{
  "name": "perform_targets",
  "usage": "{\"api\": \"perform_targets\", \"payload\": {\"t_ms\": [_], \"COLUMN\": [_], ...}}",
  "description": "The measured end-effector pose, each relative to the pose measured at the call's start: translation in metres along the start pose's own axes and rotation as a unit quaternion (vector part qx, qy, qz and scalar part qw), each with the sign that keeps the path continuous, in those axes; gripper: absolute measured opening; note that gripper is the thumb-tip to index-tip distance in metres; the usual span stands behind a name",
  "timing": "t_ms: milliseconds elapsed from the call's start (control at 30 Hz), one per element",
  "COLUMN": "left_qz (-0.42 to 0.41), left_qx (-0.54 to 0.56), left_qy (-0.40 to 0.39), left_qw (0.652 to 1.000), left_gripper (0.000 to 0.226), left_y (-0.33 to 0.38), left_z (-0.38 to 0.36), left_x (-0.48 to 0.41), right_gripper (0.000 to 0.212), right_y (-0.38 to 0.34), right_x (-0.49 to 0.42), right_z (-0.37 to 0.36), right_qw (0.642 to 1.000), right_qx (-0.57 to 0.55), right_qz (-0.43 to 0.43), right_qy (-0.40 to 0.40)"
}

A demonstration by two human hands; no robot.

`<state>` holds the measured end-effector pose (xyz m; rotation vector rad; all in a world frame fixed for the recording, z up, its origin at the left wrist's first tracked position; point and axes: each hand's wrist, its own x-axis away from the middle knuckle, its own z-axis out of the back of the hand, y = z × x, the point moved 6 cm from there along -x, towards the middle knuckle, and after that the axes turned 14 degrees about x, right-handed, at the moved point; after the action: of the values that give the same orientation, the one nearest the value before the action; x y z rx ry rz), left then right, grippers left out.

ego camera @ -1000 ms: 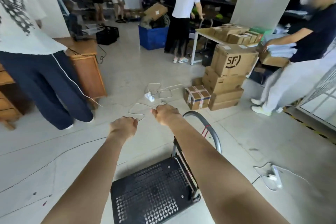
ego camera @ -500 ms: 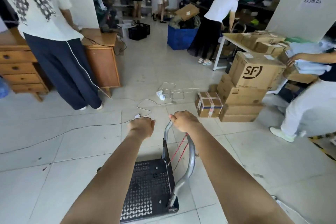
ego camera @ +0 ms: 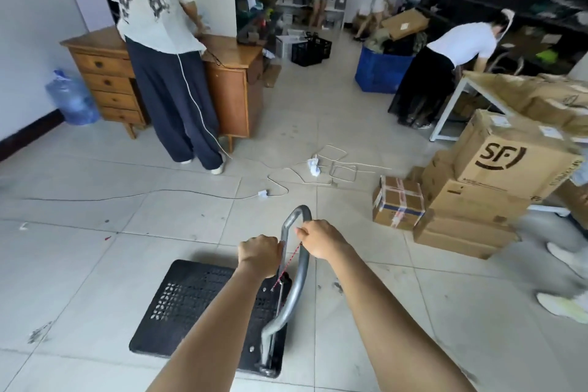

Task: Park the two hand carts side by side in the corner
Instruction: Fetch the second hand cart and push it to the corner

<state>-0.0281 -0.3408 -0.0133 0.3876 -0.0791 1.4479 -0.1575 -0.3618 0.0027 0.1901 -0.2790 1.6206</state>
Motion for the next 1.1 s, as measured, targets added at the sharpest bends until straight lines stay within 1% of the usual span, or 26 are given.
{"api": "perform_targets", "payload": {"t_ms": [100,333,467,567,700,833,1000,1100], "left_qz": [0.016,0.069,0.118,0.143,0.183,0.254,0.331,0.352], "left_qx": [0.026,0.099,0.161,0.192,0.221,0.306,0.291,0.275], "left_qy": [0.006,0.024,0.032,0.044,0.034,0.065,0.119,0.159], "left_qw": [1.000,0.992,0.979,0.970,0.957,0.915,0.890,0.881], "left_gripper": [0.047,0.040,0.037,0.026,0.034,0.023,0.031,0.017], "left_y": [0.016,0.042,0.048,0.051,0.059,0.070,0.078,0.078], "left_z": [-0.013,-0.047,-0.069,-0.080,-0.093,-0.110,-0.116,-0.116], "left_x": [-0.018,-0.045,-0.049,-0.054,-0.056,-0.059,-0.049,-0.034], "right_gripper": [0.035,0.029,0.025,0.023,0.023,0.024,0.031,0.041], "right_y": [0.011,0.028,0.027,0.023,0.022,0.025,0.030,0.032], "right_x": [-0.022,-0.067,-0.081,-0.092,-0.106,-0.125,-0.142,-0.143], "right_z": [-0.008,-0.021,-0.028,-0.035,-0.044,-0.050,-0.062,-0.070], "right_qw": [1.000,0.994,0.987,0.978,0.964,0.937,0.884,0.857], "right_qx": [0.005,0.026,0.024,0.026,0.035,0.059,0.081,0.101], "right_qz": [0.029,0.107,0.161,0.209,0.264,0.343,0.461,0.505], "right_qy": [0.004,0.006,0.000,-0.001,0.002,0.024,0.020,0.025]}}
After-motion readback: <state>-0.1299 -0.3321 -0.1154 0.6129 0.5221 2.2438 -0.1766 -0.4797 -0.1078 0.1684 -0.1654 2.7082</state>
